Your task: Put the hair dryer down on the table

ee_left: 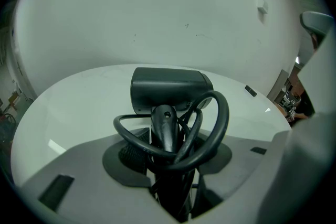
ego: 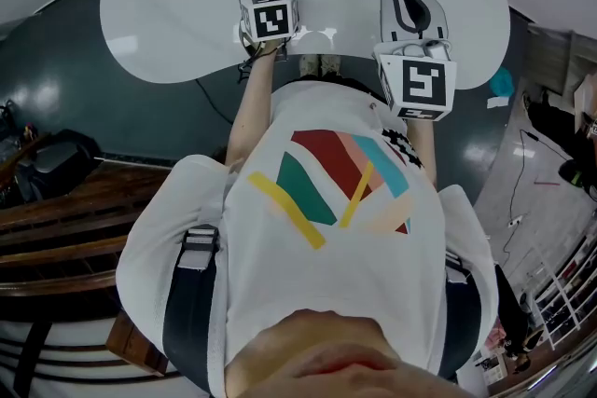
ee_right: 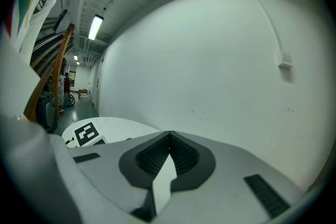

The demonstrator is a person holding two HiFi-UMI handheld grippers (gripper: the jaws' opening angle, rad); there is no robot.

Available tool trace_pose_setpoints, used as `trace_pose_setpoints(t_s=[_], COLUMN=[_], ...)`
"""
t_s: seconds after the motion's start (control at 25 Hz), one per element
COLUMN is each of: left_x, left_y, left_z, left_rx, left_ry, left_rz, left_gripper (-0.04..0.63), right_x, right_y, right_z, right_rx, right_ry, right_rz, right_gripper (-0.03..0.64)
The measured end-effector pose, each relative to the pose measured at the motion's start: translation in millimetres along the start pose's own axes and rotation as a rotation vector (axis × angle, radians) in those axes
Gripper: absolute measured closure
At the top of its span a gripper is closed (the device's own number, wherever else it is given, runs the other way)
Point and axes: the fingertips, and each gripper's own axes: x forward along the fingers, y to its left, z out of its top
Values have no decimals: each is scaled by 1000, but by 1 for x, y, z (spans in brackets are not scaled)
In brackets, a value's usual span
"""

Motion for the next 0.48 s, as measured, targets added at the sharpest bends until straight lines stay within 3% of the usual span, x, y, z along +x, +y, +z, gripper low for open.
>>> trace_pose_setpoints(t_s=[0.48], left_x=[6], left_y=[0], left_z=[-5], left_rx=[5], left_ry=[47], left_rz=[11], left_gripper=[374], right_x=[-2], right_y=[-3], right_z=[5], right_rx=[2], right_ry=[-19], right_rz=[-3], right_gripper=[606])
